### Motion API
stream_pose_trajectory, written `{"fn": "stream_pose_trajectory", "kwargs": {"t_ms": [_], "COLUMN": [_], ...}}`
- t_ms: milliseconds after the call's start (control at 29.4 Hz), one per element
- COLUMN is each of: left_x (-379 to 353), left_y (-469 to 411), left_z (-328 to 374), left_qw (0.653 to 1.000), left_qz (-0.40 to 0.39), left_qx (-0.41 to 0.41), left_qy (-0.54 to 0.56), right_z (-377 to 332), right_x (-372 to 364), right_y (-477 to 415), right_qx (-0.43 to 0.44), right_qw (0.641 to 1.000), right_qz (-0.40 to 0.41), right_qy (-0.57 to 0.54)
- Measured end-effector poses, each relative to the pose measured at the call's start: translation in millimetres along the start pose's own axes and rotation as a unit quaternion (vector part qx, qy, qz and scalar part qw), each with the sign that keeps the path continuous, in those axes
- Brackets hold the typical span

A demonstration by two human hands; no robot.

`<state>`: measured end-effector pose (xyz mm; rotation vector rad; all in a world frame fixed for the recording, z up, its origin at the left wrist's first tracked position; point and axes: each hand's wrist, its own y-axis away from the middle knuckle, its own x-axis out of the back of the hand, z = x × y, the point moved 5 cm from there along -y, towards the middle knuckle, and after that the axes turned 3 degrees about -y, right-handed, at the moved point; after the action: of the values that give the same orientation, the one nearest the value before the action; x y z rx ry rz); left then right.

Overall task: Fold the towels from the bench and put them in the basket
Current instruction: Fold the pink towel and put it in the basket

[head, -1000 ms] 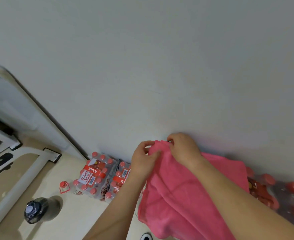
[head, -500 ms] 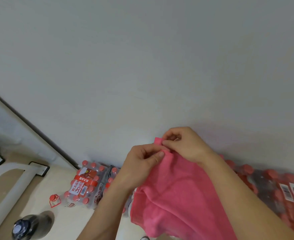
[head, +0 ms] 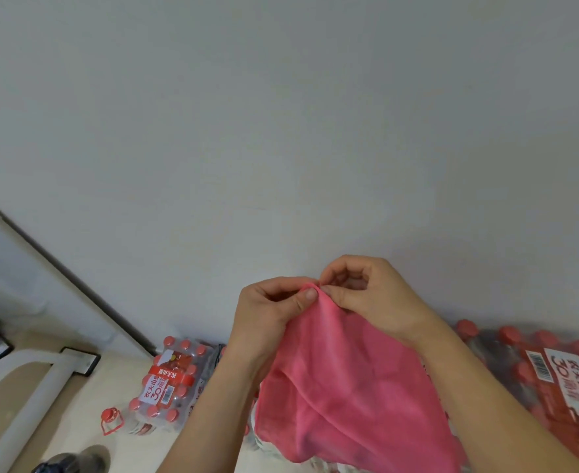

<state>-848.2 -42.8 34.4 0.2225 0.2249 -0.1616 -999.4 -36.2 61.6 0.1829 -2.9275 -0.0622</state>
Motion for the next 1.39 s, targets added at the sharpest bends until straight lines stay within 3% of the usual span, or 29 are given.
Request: {"fn": "stream_pose_trajectory", "kwargs": {"t_ms": [204,374,510,612,884,952,1054,1156,1394], "left_x": [-1,6,32,46,73,76,76,74,55], "left_y": [7,13,9,6,8,7,3,0,0], "left_z": [23,60,90,103,120,122,121,120,118], "left_qw": [1.0,0.996,0.987,0.981,0.96,0.956,0.954,0.952,0.967], "left_qz": [0.006,0.016,0.05,0.054,0.122,0.131,0.136,0.135,0.054], "left_qx": [-0.026,-0.09,-0.148,-0.168,-0.218,-0.228,-0.226,-0.221,-0.175], "left_qy": [0.01,0.0,-0.033,-0.082,-0.124,-0.128,-0.14,-0.161,-0.18], "right_z": [-18,-17,-12,-22,-69,-77,-94,-108,-126], "right_x": [9,20,40,56,97,108,120,128,147], "right_y": [13,23,31,28,27,30,36,46,68], "right_qx": [0.039,-0.049,-0.144,-0.161,0.009,0.043,0.09,0.088,0.11], "right_qw": [0.996,0.964,0.879,0.813,0.701,0.735,0.828,0.898,0.938], "right_qz": [-0.075,-0.171,-0.231,-0.22,-0.08,-0.032,0.054,0.103,0.173], "right_qy": [0.02,0.196,0.391,0.514,0.708,0.676,0.55,0.418,0.28]}}
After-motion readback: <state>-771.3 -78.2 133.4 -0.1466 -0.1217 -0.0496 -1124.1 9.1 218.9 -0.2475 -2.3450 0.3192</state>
